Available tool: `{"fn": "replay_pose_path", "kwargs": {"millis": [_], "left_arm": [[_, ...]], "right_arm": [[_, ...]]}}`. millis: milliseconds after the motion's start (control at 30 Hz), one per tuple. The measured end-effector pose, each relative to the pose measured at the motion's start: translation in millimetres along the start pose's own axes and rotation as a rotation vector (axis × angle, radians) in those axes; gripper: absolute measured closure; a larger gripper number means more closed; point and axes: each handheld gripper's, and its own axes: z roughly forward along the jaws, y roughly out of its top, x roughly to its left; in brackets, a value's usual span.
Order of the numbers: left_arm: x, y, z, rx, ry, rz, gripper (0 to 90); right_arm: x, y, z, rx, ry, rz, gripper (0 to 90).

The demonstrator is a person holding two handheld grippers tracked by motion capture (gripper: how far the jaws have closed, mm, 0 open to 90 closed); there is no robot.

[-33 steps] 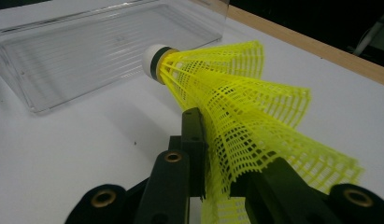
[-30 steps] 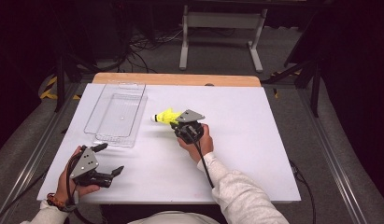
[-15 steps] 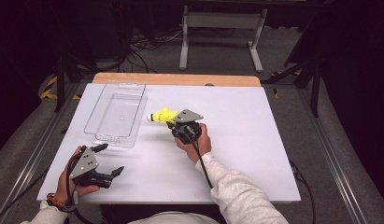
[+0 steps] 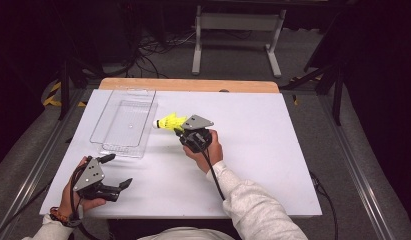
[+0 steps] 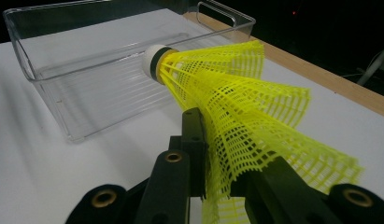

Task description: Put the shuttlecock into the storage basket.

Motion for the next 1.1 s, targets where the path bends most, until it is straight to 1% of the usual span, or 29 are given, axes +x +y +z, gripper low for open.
{"fn": "replay_pose_path", "kwargs": {"millis": [500,1100], "left_arm": [[0.0,-0.4,0.1,0.000,-0.001,-0.002,5.7],[0.0,-0.7,-0.1,-0.004,-0.002,-0.003,5.7]], "right_arm": [[6.2,11.6,3.2,-0.016,0.020,-0.017,83.1],[14.0,22.1,6.1,-0.031,0.033,-0.032,83.1]]}}
